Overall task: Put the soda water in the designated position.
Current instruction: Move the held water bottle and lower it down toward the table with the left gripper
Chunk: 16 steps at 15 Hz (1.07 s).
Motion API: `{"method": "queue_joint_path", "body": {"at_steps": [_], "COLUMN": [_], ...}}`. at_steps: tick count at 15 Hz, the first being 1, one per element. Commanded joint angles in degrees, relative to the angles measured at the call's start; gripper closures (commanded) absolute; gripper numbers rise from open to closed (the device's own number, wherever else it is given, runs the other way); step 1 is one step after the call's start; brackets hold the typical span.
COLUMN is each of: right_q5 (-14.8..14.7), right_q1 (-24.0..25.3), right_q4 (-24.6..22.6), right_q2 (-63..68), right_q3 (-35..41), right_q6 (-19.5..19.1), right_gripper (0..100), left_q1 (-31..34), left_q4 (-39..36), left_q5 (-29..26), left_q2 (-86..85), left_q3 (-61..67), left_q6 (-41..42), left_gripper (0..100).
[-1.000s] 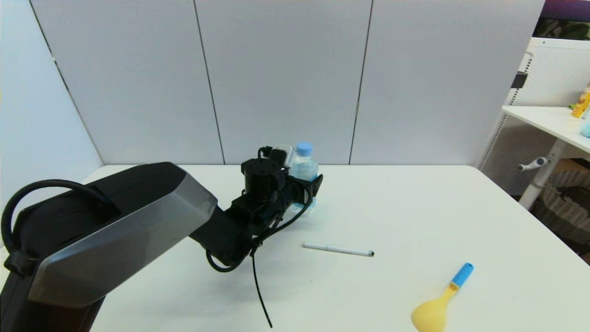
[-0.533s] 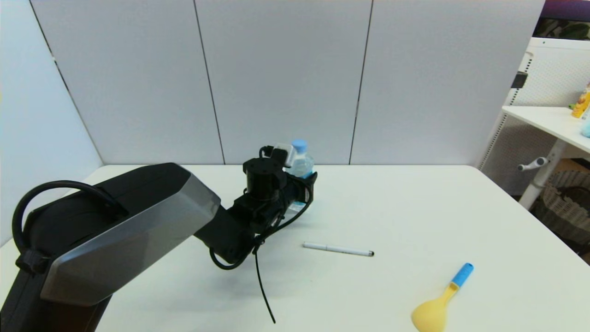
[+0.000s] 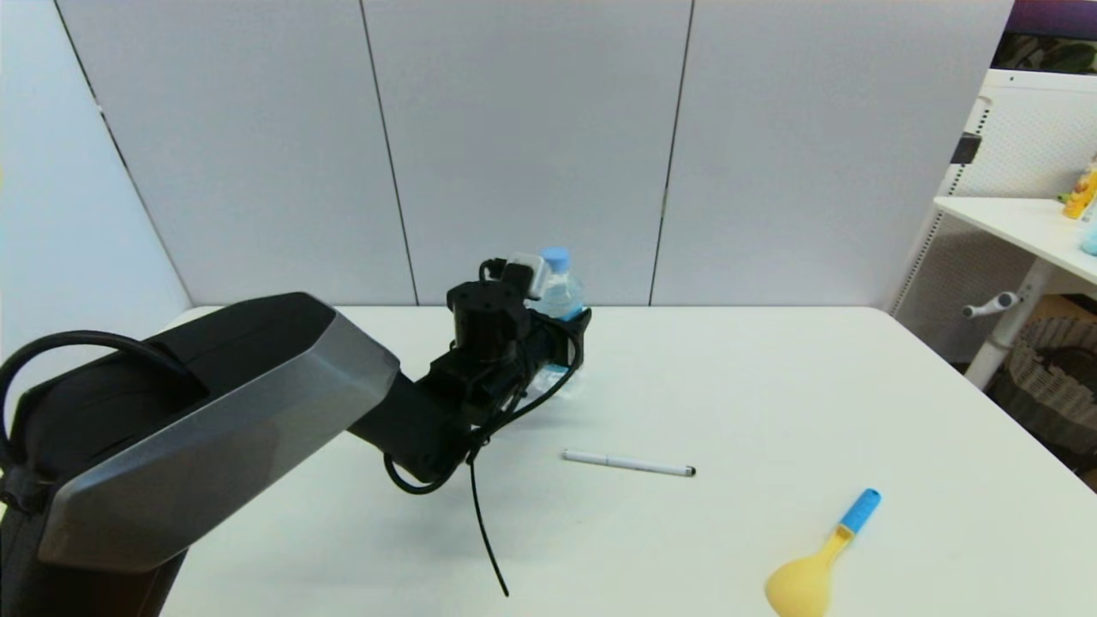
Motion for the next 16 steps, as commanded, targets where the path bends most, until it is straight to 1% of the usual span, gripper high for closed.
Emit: {"method": "queue_joint_path", "body": {"at_steps": [1,4,6,7,9,11,13,16], "right_q5": [-0.1,0.0,-0.1,-0.1,0.0,0.0,0.0,0.0], "right_q1": [0.0,0.0,0.0,0.0,0.0,0.0,0.0,0.0], "right_q4": [0.0,0.0,0.0,0.0,0.0,0.0,0.0,0.0], "right_q2": [0.1,0.1,0.1,0.1,0.1,0.1,0.1,0.1], "right_q3": [0.0,0.0,0.0,0.0,0.0,0.0,0.0,0.0], "right_q6": [0.1,0.1,0.0,0.1,0.1,0.0,0.1,0.1], "right_gripper": [0,0,0,0,0,0,0,0], "left_q1": [0.0,0.7,1.8,2.6,5.1,9.2,12.0,14.2], "left_q4": [1.6,2.7,2.8,2.7,2.7,2.7,2.5,2.3], "left_q5": [0.1,0.9,4.1,4.9,5.5,5.6,5.7,5.9], "left_q2": [-5.2,-10.2,-16.2,-18.9,-24.1,-29.5,-32.1,-32.5], "left_q3": [0.3,2.9,9.3,12.5,17.8,23.4,27.3,30.0], "left_q6": [0.2,2.7,3.5,3.6,5.1,7.5,7.7,7.1], "left_gripper": [100,100,100,100,100,100,100,100]}}
